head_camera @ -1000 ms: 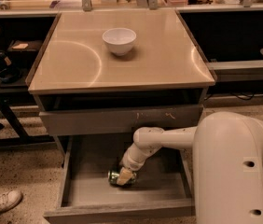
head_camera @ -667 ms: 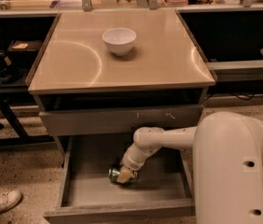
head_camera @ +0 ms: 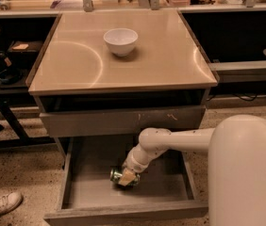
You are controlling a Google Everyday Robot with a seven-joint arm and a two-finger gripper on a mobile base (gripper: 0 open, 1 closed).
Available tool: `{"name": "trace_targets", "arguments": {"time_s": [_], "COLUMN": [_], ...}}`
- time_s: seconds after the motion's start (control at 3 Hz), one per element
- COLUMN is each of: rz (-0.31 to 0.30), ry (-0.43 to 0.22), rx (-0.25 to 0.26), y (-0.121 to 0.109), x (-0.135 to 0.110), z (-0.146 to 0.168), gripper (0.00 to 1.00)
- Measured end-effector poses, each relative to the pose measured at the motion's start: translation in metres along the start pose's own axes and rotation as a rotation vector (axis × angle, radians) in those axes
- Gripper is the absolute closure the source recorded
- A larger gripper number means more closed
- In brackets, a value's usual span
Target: Pick green can from middle drawer and place on counter
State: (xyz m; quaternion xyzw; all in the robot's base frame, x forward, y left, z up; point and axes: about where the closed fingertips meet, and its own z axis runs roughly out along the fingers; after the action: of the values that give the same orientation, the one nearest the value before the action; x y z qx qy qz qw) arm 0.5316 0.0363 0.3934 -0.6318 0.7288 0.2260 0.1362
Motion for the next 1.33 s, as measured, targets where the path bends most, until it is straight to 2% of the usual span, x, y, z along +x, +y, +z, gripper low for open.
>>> {"name": "trace_targets", "arguments": {"time_s": [0.67,1.0,1.33], "rz": [0.066,0.051,0.014], "ry": [-0.05,-0.066,-0.053], "rx": [0.06,0.099,0.147], "y": [0.037,0.042,0.044], "x": [-0.026,-0.053,-0.086], "z": [-0.085,-0.14,-0.194], "gripper": [1.0,1.0,1.0]}}
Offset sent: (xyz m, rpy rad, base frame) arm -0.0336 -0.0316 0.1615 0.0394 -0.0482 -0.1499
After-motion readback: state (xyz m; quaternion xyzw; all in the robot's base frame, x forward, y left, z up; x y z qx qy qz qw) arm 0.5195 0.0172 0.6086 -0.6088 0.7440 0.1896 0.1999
